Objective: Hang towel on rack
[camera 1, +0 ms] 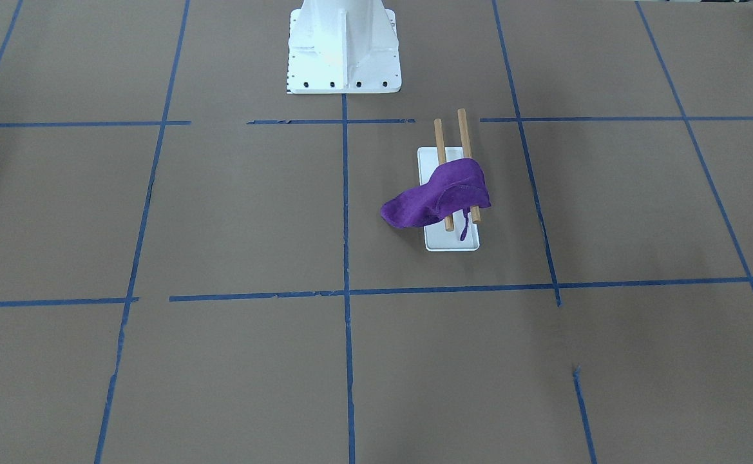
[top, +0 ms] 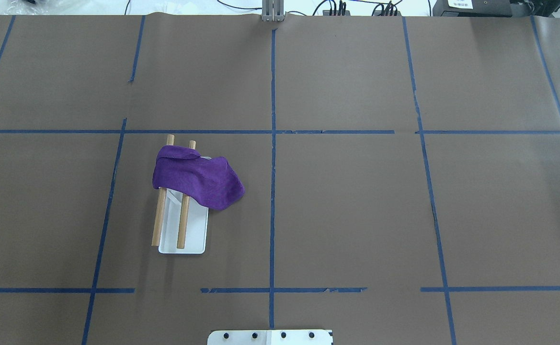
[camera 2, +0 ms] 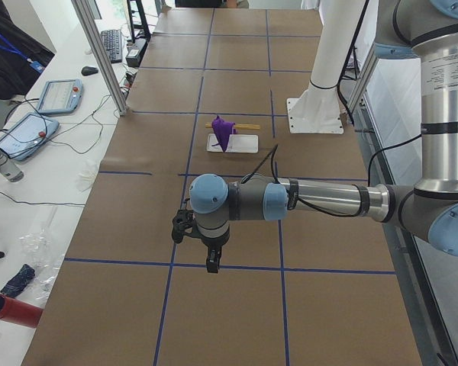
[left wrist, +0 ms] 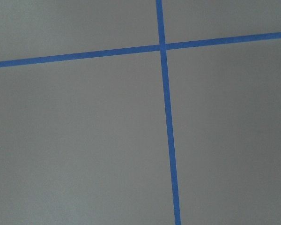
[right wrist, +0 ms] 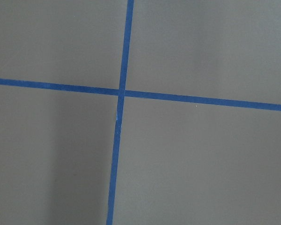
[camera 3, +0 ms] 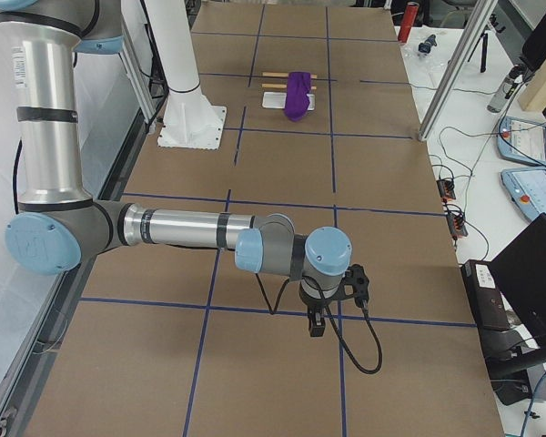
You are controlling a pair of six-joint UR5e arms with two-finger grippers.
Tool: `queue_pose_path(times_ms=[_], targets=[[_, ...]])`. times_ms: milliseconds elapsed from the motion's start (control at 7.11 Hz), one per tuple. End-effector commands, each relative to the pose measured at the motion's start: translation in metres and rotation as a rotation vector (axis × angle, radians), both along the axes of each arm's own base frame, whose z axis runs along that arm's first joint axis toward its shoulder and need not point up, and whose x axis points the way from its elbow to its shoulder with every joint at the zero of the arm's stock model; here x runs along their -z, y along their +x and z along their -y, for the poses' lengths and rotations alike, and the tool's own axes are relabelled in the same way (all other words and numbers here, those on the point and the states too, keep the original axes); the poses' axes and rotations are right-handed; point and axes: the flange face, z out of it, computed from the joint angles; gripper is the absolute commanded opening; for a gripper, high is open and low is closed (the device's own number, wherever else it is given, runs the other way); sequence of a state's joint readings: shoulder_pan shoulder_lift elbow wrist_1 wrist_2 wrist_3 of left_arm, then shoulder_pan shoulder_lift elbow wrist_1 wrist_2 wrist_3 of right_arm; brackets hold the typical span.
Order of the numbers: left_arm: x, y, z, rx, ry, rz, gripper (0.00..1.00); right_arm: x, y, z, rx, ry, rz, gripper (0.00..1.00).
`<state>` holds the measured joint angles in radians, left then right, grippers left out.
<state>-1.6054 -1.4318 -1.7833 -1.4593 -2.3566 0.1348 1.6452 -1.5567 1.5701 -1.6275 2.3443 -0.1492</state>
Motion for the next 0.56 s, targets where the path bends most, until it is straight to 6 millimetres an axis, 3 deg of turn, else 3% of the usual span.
queue_pose_path(times_ms=[0,422], targets=[[0.0135,-0.0031,0.0021,0.006,0.022,-0.008,1.00,0.0153,0.0016,0.0018,-0.043,0.020,-0.007,1.00],[0.0166,-0.0037,0.0022,0.004,0.030,0.002,1.00,0.0161,0.0009,0.0025,-0.042,0.027,-0.007,1.00]])
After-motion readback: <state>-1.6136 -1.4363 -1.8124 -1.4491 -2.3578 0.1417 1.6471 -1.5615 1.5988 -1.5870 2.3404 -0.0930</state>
